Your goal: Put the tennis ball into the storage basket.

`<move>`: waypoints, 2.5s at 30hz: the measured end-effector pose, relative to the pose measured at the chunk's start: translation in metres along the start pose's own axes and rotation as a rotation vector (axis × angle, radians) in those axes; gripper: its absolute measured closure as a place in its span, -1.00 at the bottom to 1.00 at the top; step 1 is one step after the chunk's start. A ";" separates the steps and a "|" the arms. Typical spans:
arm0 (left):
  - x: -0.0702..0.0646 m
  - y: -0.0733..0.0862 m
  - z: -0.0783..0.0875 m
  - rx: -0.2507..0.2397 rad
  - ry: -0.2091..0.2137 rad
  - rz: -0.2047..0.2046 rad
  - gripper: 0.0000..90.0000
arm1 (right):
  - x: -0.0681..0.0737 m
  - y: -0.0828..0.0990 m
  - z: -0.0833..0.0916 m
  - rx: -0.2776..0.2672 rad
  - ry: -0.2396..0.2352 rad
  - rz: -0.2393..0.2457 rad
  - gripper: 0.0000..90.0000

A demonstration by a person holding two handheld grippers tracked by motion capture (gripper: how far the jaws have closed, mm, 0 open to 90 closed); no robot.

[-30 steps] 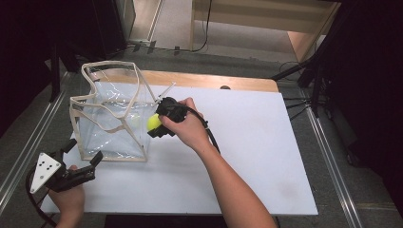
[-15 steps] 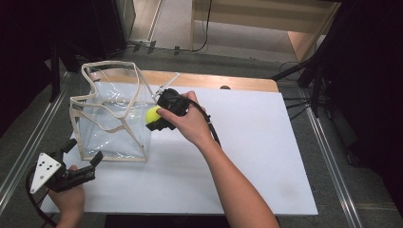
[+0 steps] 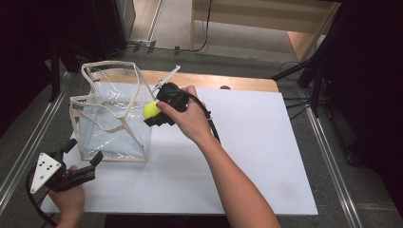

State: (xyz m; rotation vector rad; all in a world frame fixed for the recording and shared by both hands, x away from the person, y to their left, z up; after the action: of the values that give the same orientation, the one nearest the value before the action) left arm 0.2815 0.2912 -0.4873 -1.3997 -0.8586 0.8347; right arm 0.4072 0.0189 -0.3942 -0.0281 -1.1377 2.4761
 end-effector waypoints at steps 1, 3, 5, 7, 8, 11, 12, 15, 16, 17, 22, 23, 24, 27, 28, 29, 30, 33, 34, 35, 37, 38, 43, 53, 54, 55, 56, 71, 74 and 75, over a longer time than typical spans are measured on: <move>0.000 0.000 0.000 0.001 0.001 0.001 -0.88 | 0.000 -0.002 0.003 -0.005 -0.004 -0.005 -0.47; 0.000 0.000 0.000 0.000 0.002 0.001 -0.88 | -0.001 -0.004 0.005 -0.011 -0.007 -0.006 -0.47; 0.000 0.000 0.000 0.001 0.002 0.001 -0.88 | -0.001 -0.006 0.007 -0.010 -0.005 0.000 -0.47; 0.000 0.000 0.000 0.001 0.003 0.000 -0.88 | -0.001 -0.010 0.009 -0.009 -0.003 0.003 -0.47; 0.000 0.000 0.000 0.001 0.003 0.000 -0.88 | -0.001 -0.012 0.009 -0.013 -0.004 0.008 -0.47; 0.000 0.000 0.000 -0.001 0.003 0.001 -0.88 | 0.000 -0.018 0.012 -0.013 -0.001 0.018 -0.47; 0.000 0.000 0.000 0.000 0.003 0.000 -0.88 | 0.000 -0.020 0.013 -0.020 0.003 0.018 -0.47; 0.000 0.000 0.000 0.002 0.001 0.002 -0.88 | 0.000 -0.025 0.015 -0.028 0.005 0.012 -0.47; 0.000 0.000 0.000 0.002 0.001 0.002 -0.88 | 0.000 -0.025 0.015 -0.028 0.005 0.012 -0.47; 0.000 0.000 0.000 0.000 0.003 0.001 -0.88 | 0.000 -0.029 0.016 -0.032 0.006 0.016 -0.47; 0.000 0.000 0.000 0.001 0.004 0.000 -0.88 | 0.000 -0.036 0.020 -0.043 0.000 0.025 -0.47; 0.000 0.000 0.000 0.002 0.004 0.000 -0.88 | 0.000 -0.038 0.021 -0.046 0.000 0.021 -0.47; 0.000 0.000 0.000 0.002 0.004 0.000 -0.88 | 0.000 -0.038 0.021 -0.046 0.000 0.021 -0.47; 0.000 0.000 0.000 0.005 0.002 -0.001 -0.88 | 0.000 -0.043 0.023 -0.048 0.002 0.020 -0.47; 0.000 0.000 0.000 0.005 0.002 -0.001 -0.88 | 0.000 -0.043 0.023 -0.049 0.001 0.022 -0.47; 0.000 0.000 0.000 0.004 0.003 -0.001 -0.88 | -0.001 -0.045 0.022 -0.056 0.002 0.033 -0.47; 0.000 0.000 0.000 0.004 0.003 -0.001 -0.88 | 0.000 -0.047 0.022 -0.055 -0.002 0.029 -0.47; 0.000 0.000 0.000 0.004 0.003 0.000 -0.88 | 0.000 -0.050 0.022 -0.061 -0.001 0.029 -0.47; 0.000 0.000 0.000 0.004 0.003 -0.001 -0.88 | 0.000 -0.051 0.022 -0.062 0.002 0.032 -0.47; 0.000 0.000 0.000 0.004 0.003 -0.001 -0.88 | -0.001 -0.053 0.022 -0.060 0.003 0.032 -0.47; 0.000 0.000 0.000 0.008 0.003 -0.001 -0.88 | 0.000 -0.055 0.022 -0.059 0.003 0.030 -0.47; 0.000 0.000 0.000 0.009 0.003 -0.001 -0.88 | 0.000 -0.057 0.022 -0.062 -0.001 0.034 -0.47; 0.000 0.000 0.000 0.006 0.006 -0.001 -0.88 | 0.000 -0.064 0.021 -0.062 0.004 0.046 -0.47; 0.000 0.000 0.000 0.002 0.007 0.003 -0.88 | 0.002 -0.080 0.020 -0.074 0.003 0.059 -0.47; 0.000 0.000 0.000 0.003 0.007 0.003 -0.88 | 0.003 -0.081 0.019 -0.080 0.005 0.060 -0.47; 0.000 0.000 0.000 0.003 0.007 0.003 -0.88 | 0.003 -0.082 0.019 -0.078 0.002 0.055 -0.47; 0.000 0.000 0.000 0.003 0.008 0.003 -0.88 | 0.003 -0.084 0.019 -0.079 0.003 0.058 -0.47; 0.000 0.000 0.000 0.002 0.012 0.005 -0.88 | 0.003 -0.098 0.004 -0.078 -0.005 0.075 -0.47; 0.000 0.000 -0.001 0.000 0.013 0.004 -0.88 | 0.004 -0.100 -0.001 -0.070 -0.008 0.067 -0.47; -0.001 0.000 0.000 0.004 0.011 0.004 -0.88 | 0.005 -0.101 -0.002 -0.069 -0.012 0.070 -0.47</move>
State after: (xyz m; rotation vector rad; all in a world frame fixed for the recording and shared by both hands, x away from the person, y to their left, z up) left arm 0.2816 0.2906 -0.4871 -1.4019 -0.8460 0.8301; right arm 0.4393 0.0806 -0.3212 -0.0747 -1.2463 2.5002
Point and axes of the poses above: each handheld gripper's, and its own axes: z roughly backward along the jaws, y roughly out of its underside, x roughly to its left, the point moved 5 cm from there along -z, roughly forward along the jaws, and after that the axes turned 6 degrees about -x, right-handed, at the moved point
